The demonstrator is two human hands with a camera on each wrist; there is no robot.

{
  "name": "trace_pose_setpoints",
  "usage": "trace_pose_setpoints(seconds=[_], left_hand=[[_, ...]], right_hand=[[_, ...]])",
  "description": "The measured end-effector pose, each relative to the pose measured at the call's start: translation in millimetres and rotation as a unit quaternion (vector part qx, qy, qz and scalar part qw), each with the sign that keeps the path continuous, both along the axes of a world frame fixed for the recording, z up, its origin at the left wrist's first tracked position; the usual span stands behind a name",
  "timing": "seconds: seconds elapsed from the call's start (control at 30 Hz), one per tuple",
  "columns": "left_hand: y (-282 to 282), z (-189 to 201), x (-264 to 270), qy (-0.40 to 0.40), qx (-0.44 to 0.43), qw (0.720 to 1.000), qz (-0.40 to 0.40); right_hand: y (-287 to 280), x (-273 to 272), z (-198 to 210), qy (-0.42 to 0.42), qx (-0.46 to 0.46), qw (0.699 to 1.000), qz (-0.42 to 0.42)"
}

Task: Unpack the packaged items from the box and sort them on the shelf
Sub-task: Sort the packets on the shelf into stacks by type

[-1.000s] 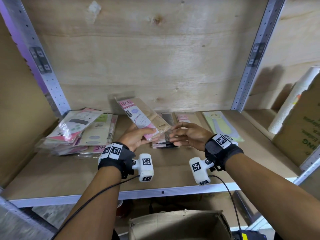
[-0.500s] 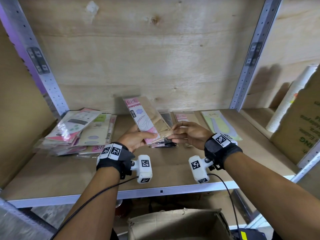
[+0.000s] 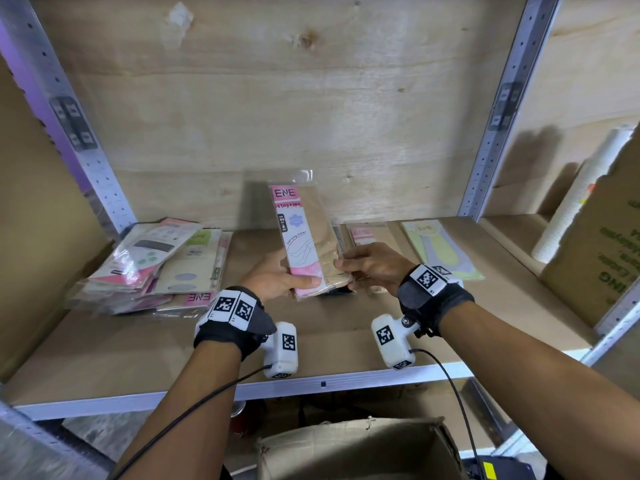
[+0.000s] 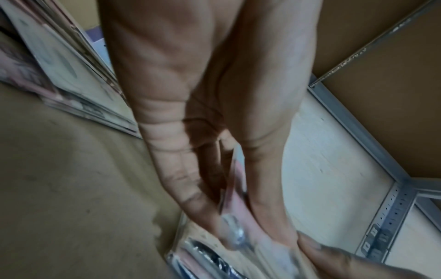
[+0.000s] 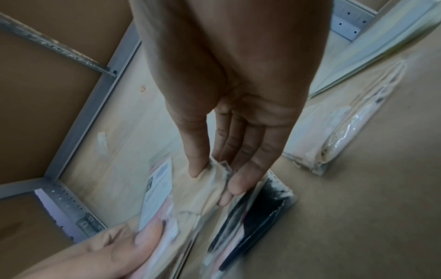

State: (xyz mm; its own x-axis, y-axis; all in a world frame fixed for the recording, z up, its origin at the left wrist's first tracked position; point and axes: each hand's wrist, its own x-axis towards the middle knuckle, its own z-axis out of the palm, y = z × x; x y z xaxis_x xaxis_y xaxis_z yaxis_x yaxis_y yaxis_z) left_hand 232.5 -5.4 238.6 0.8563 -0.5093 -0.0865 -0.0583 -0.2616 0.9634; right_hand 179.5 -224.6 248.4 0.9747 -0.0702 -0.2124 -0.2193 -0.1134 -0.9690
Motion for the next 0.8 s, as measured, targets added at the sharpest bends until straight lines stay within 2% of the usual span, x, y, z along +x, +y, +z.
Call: trace_pose_setpoints(seconds=[0.13,0.23,0.47,0.57,0.67,0.8], left_hand=[[-4,4,-2,-0.021,0.021,0.999,0.012],[-14,10,-4,-0.006,0.011,1.0,0.027],[-68,14,-3,-0.035,0.049,0.998,0.032],[-101,17,2,-0.077,0.134,0.987,0.034],[-129,17,4,-0.14,0.227,0.962,0.054],[-156,15,2,-0.153,0.305,0.938,0.066]], right_hand=[[-1,2,-1,-0.016,-0.016,1.0,-0.014],[-10,0,-2,-0.028,0.001,0.999,-0.039],[-53,-8,-3,-0.02,-0.007,0.996,-0.083],[-76,-8,-5,0.001,-0.019,0.993,-0.113],[-96,-9,-9,0.025,-0.029,0.989,-0.141],[-111,-8,-13,0.055,-0.07,0.984,-0.152]])
